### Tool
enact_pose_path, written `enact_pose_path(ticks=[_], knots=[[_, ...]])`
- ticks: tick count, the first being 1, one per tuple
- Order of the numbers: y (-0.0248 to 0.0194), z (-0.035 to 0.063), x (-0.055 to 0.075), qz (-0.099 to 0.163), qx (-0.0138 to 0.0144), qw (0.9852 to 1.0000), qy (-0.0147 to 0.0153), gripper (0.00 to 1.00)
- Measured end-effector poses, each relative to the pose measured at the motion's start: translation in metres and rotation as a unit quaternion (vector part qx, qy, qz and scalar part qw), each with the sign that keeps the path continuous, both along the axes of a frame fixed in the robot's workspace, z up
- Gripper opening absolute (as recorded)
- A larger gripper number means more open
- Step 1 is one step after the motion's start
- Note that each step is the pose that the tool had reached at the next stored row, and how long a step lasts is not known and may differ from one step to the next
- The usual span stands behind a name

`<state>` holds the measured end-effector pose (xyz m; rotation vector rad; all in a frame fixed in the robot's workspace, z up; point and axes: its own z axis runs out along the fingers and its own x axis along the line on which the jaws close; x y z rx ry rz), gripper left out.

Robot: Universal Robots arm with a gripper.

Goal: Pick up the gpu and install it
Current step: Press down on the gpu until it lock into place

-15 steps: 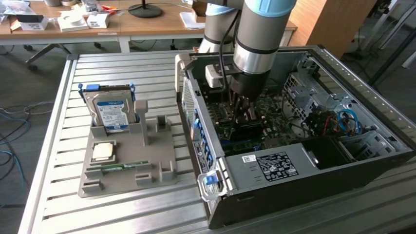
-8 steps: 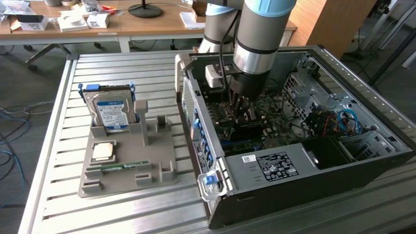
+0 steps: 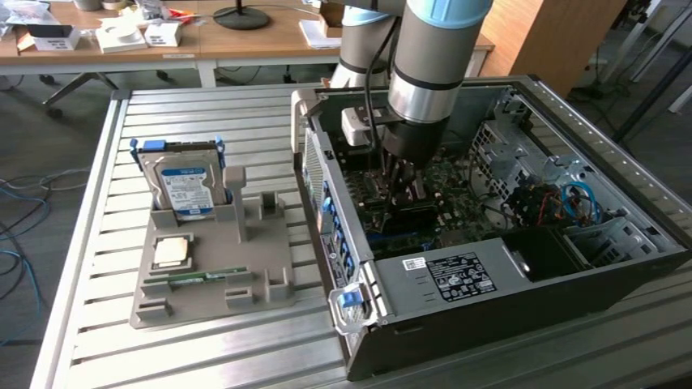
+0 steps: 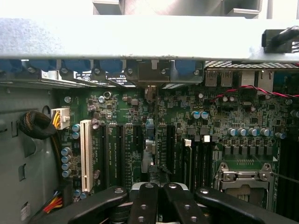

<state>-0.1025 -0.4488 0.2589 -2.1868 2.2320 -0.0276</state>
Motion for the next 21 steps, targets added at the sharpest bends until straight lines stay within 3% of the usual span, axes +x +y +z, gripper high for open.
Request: enact_pose_path(ticks=[5, 7, 15, 21], knots=[[0.0003, 0.0027, 0.000, 0.000, 0.0005, 1.0000, -0.0009, 0.11], [0.0000, 0.0077, 0.000, 0.000, -0.0018, 1.0000, -0.0001, 0.11], [0.0000, 0.0277, 0.000, 0.000, -0.0059, 1.0000, 0.0000, 0.11], [0.0000, 0.0485, 0.000, 0.000, -0.0102, 0.9999, 0.0000, 0.11]])
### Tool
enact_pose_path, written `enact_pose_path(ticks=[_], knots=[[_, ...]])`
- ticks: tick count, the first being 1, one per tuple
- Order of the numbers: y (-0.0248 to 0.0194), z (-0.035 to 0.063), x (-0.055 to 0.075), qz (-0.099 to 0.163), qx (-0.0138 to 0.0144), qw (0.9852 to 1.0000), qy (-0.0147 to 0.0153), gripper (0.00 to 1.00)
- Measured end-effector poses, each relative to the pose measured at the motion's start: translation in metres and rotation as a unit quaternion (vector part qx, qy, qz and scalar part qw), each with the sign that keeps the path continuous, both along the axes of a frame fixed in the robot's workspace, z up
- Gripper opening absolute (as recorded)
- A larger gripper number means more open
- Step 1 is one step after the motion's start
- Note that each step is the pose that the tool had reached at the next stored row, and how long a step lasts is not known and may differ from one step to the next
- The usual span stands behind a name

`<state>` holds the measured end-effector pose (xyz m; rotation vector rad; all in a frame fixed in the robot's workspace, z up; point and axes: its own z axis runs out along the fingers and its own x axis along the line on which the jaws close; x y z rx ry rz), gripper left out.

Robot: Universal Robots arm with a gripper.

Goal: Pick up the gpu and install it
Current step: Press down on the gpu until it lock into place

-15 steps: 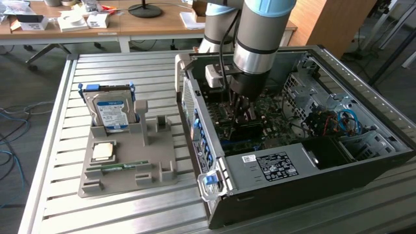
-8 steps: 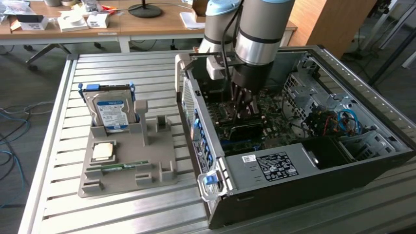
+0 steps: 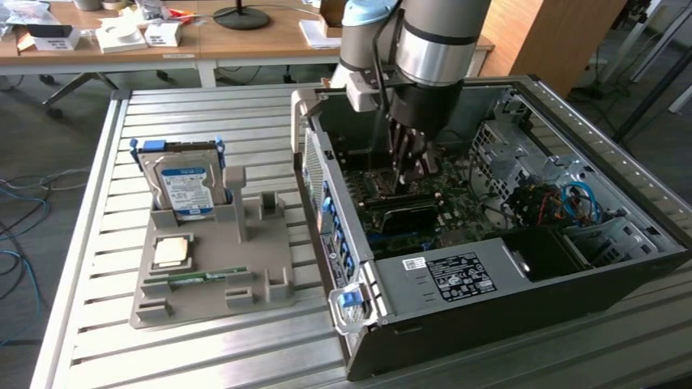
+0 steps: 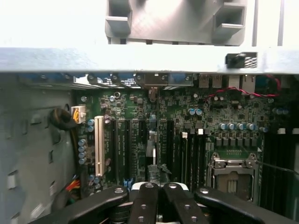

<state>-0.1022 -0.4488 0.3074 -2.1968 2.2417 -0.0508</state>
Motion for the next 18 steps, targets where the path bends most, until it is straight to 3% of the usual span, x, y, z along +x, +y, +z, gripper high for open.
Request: enact_pose_path(ticks=[3, 8, 14, 18], knots=[[0.0000, 0.0056, 0.000, 0.000, -0.0040, 1.0000, 0.0000, 0.11], [0.0000, 0.0057, 0.001, 0.000, -0.0039, 1.0000, 0.0000, 0.11], [-0.0001, 0.0056, 0.016, 0.000, -0.0031, 1.0000, 0.0013, 0.11], [-0.0001, 0.0056, 0.017, 0.000, -0.0031, 1.0000, 0.0014, 0.11]])
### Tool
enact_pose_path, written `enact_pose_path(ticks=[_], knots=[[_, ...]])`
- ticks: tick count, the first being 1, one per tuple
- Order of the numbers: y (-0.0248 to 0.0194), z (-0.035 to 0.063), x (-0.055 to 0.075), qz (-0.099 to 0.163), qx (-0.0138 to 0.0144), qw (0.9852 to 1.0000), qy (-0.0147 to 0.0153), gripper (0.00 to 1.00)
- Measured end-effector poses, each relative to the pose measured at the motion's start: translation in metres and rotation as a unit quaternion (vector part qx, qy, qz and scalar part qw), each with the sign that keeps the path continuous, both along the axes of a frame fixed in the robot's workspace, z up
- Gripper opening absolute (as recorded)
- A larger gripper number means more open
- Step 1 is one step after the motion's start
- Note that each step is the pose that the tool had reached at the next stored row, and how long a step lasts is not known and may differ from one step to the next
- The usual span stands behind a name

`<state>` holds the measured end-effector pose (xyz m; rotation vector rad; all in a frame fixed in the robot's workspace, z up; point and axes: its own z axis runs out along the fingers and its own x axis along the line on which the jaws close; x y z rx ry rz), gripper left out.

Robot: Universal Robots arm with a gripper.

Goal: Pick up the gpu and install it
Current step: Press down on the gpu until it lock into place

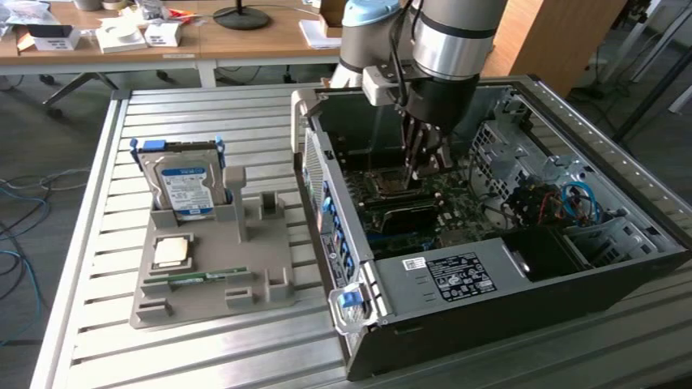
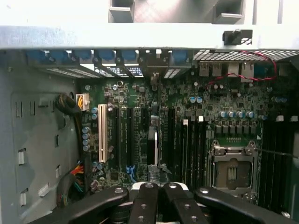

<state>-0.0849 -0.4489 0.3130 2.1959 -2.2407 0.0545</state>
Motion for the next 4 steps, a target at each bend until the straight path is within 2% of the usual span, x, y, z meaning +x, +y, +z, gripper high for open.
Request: enact_pose_path(ticks=[4], knots=[[0.0001, 0.0000, 0.0000, 0.000, 0.0000, 1.0000, 0.0000, 0.11]])
